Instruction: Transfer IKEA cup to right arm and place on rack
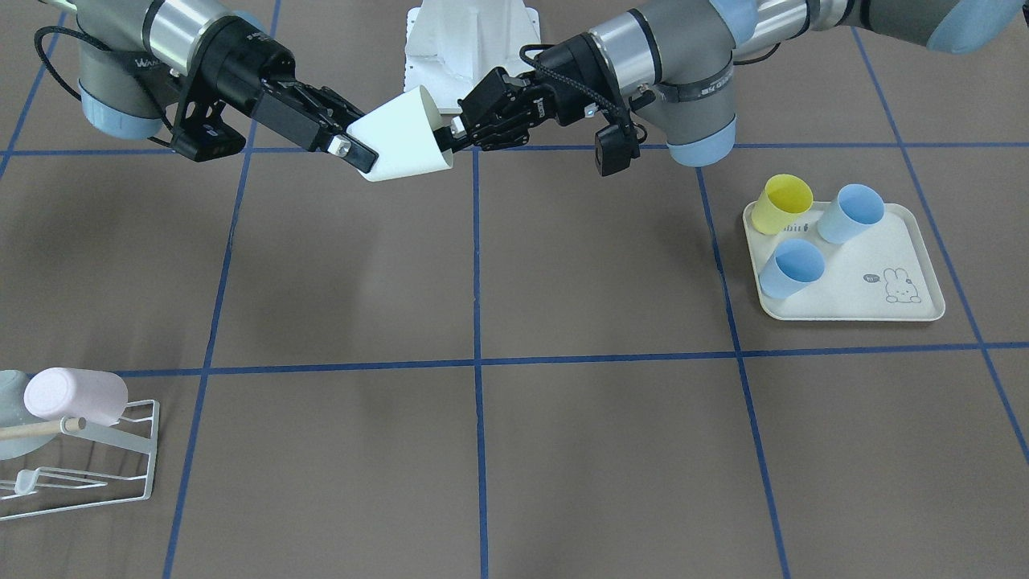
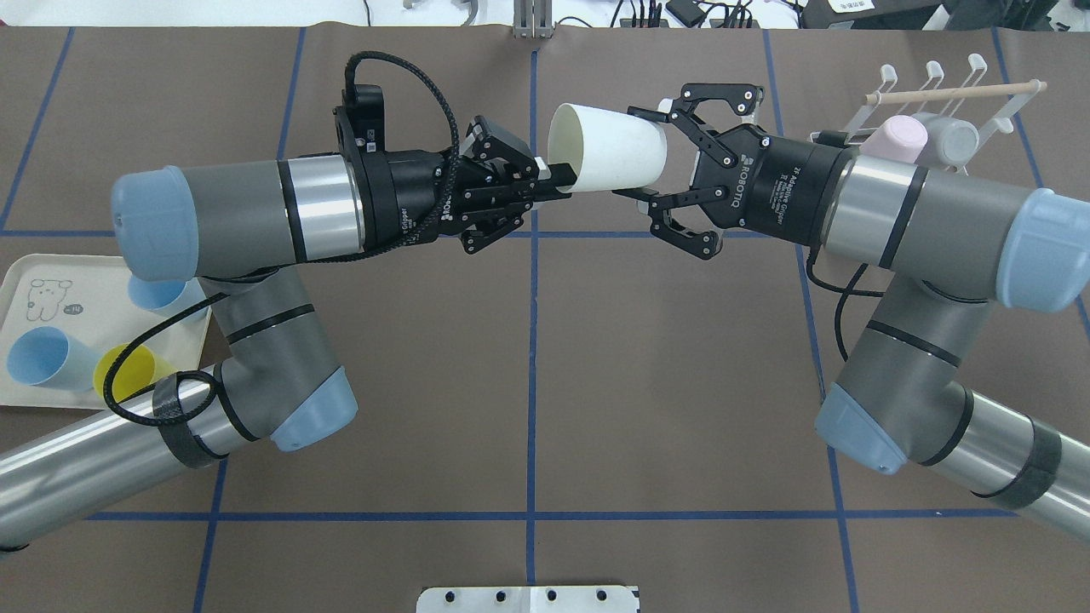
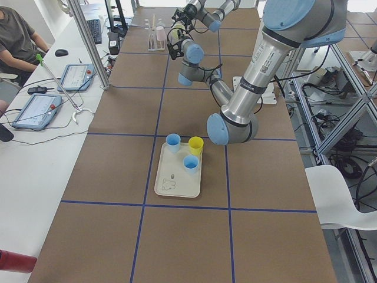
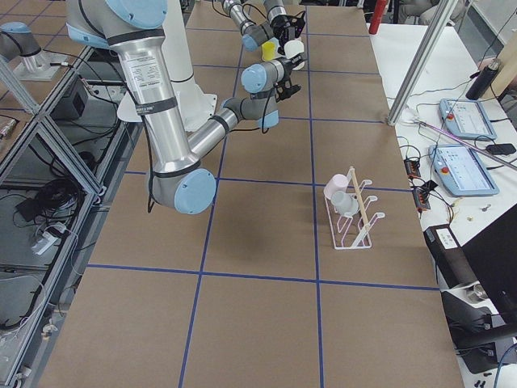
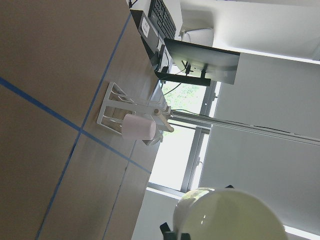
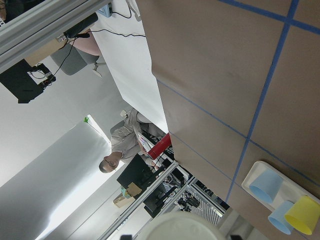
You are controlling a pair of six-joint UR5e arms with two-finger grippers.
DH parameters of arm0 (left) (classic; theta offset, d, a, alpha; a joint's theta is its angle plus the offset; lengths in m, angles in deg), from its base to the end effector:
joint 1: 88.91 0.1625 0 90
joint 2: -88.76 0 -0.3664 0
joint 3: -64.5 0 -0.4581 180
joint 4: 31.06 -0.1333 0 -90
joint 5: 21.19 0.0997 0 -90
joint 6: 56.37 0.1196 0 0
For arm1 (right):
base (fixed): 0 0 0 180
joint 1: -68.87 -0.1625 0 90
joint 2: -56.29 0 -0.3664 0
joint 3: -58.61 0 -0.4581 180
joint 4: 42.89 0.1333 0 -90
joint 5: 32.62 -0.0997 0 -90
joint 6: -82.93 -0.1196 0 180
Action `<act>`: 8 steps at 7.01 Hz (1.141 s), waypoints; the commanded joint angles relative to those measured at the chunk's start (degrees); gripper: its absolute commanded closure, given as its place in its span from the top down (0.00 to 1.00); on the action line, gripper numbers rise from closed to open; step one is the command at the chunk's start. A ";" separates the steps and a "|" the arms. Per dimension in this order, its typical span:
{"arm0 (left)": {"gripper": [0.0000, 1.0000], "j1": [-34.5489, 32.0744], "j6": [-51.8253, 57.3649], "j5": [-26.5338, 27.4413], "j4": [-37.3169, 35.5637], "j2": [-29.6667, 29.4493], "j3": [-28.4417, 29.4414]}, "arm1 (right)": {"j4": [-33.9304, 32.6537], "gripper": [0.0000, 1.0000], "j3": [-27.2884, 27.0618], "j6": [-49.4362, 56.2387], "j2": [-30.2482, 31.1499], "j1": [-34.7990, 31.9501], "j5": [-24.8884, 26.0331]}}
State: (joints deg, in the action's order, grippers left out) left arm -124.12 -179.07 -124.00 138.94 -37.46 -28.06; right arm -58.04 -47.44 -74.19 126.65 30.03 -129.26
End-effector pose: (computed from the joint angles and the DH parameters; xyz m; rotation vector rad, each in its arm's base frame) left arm 0.4514 -0.4492 0.0276 -0.0931 2.0953 -0.4967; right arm -0.3702 -0.4515 0.1053 -0.5934 -2.0106 1.0862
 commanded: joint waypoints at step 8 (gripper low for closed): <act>0.82 -3.81 3.07 -0.38 -3.36 1.76 -0.16 | -8.72 0.00 3.46 70.22 18.94 -18.95 -0.13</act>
State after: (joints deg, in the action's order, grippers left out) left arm -127.91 -176.18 -124.37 136.00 -35.69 -28.24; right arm -62.75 -45.18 -13.61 145.03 15.72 -129.39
